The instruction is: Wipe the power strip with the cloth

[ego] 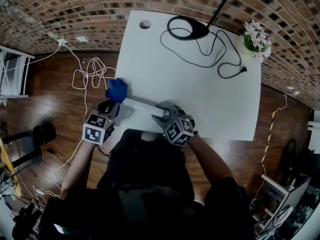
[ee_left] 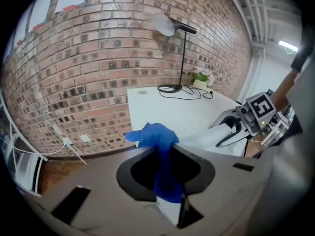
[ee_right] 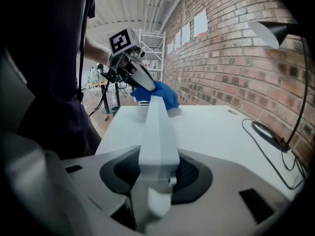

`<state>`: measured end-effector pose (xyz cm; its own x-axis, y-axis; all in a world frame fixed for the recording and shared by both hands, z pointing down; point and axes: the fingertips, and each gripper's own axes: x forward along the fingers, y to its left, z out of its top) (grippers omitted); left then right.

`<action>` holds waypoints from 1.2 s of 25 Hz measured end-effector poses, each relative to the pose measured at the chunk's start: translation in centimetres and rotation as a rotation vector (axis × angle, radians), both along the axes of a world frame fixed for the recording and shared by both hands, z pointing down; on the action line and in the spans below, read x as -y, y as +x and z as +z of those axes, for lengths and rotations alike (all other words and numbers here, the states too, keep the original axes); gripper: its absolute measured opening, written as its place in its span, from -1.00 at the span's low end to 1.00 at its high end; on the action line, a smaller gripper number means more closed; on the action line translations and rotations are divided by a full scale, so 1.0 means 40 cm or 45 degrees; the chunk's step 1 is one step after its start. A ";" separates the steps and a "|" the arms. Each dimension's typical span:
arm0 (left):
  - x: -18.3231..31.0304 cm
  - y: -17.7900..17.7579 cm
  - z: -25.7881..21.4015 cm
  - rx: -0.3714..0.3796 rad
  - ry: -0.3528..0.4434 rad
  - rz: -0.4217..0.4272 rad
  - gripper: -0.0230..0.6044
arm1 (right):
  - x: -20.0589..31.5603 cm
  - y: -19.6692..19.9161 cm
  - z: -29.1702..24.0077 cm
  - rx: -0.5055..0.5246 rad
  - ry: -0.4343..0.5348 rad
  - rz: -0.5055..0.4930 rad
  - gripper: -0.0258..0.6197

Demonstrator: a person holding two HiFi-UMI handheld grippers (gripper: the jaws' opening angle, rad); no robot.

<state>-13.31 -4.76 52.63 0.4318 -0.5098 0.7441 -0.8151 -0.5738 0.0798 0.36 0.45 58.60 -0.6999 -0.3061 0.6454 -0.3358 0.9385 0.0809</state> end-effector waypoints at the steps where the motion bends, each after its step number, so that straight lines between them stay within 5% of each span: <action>1: 0.000 0.012 -0.005 0.003 0.015 0.018 -0.70 | 0.000 0.001 -0.001 0.000 -0.001 0.001 -0.44; 6: 0.000 0.028 -0.002 0.010 0.008 0.021 -0.69 | 0.000 0.000 -0.003 -0.001 -0.002 0.003 -0.44; 14: -0.009 0.057 -0.006 0.167 0.101 0.156 -0.69 | 0.001 -0.001 -0.005 -0.003 -0.003 0.004 -0.44; 30: -0.069 0.209 -0.002 0.110 0.097 0.264 -0.68 | 0.001 -0.005 -0.002 0.000 0.003 -0.001 -0.44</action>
